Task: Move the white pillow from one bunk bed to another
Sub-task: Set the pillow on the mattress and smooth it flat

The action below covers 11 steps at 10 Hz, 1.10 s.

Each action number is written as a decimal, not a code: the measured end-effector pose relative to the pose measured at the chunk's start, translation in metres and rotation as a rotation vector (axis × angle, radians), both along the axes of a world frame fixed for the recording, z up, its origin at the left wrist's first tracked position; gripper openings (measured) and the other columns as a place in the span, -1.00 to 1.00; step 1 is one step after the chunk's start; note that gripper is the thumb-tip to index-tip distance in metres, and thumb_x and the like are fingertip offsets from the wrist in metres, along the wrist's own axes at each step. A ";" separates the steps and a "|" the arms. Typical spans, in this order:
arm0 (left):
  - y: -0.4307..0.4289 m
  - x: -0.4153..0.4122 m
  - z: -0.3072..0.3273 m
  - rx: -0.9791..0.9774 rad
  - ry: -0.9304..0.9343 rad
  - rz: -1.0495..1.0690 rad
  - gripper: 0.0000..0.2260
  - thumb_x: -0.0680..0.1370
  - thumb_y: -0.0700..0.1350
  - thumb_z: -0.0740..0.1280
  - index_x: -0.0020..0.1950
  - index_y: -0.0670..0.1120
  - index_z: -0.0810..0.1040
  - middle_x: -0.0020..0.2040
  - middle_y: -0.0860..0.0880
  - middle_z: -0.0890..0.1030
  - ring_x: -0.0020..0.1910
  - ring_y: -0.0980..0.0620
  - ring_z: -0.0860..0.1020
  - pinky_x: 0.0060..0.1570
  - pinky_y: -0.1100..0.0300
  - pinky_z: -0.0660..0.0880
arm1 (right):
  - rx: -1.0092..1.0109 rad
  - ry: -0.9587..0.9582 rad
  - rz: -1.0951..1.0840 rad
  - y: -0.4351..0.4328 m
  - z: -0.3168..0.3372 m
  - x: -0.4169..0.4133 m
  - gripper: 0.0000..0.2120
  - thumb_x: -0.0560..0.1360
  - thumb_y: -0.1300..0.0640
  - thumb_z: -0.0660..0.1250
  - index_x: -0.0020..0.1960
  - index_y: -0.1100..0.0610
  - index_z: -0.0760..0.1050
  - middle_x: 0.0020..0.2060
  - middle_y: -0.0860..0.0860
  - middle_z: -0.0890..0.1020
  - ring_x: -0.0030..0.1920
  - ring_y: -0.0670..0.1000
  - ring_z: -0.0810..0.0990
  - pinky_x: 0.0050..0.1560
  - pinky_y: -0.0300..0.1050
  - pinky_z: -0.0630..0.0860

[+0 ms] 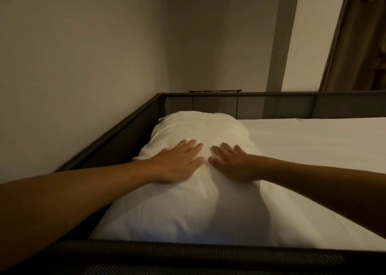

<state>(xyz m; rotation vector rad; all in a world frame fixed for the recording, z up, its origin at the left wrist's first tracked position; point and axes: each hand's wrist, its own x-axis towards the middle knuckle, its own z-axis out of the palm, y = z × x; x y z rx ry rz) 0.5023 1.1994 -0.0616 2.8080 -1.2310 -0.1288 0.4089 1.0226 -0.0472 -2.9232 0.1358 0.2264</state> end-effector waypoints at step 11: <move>0.104 -0.023 0.095 -0.056 -0.009 0.276 -0.58 0.53 0.15 0.23 0.32 0.00 0.49 0.23 -0.03 0.58 0.20 -0.03 0.55 0.23 0.13 0.42 | -0.035 0.269 -0.089 -0.064 0.060 -0.082 -0.19 0.38 -0.41 0.00 0.53 -0.04 0.06 0.53 -0.04 0.19 0.51 0.05 0.17 0.47 0.07 0.03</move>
